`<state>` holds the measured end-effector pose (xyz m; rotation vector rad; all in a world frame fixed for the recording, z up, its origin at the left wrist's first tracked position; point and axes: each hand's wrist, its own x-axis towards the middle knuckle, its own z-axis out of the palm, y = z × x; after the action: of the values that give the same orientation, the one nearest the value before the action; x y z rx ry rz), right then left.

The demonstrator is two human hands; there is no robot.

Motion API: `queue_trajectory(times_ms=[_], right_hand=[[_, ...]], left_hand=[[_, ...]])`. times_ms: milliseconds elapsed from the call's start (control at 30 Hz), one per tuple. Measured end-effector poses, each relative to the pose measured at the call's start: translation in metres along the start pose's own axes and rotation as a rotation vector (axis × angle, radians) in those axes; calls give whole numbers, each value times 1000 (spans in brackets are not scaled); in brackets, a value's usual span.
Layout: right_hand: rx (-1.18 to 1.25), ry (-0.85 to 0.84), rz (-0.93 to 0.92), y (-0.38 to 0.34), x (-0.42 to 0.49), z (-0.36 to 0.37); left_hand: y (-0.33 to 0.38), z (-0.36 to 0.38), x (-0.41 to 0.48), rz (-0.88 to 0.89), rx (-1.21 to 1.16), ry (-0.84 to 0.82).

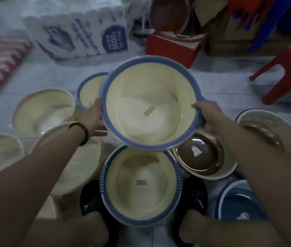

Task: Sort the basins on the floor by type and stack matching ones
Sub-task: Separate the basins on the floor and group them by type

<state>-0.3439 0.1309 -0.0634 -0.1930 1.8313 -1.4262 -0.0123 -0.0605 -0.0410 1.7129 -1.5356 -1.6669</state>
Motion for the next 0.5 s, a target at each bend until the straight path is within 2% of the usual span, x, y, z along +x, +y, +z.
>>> queue_trajectory(times_ms=[67,167,233,300,367,500], right_hand=[[-124,-83,18,24,-30,10],[-120,-169,69,65,-66,21],[-55,-116,72,93,-77,26],[-10,-21,68,116,-86,27],[-63,65,54,133,-97,25],[-151,124,35,166,-111,9]], left_hand=[[-21,-21,-20,32,50,47],[-79,-43,-38,17,198,75],[-115,-49,-47,-35,204,64],[-137,-46,-57,-8,215,75],[-152,-37,-68,15,249,80],[-177,-22,-73,-26,248,59]])
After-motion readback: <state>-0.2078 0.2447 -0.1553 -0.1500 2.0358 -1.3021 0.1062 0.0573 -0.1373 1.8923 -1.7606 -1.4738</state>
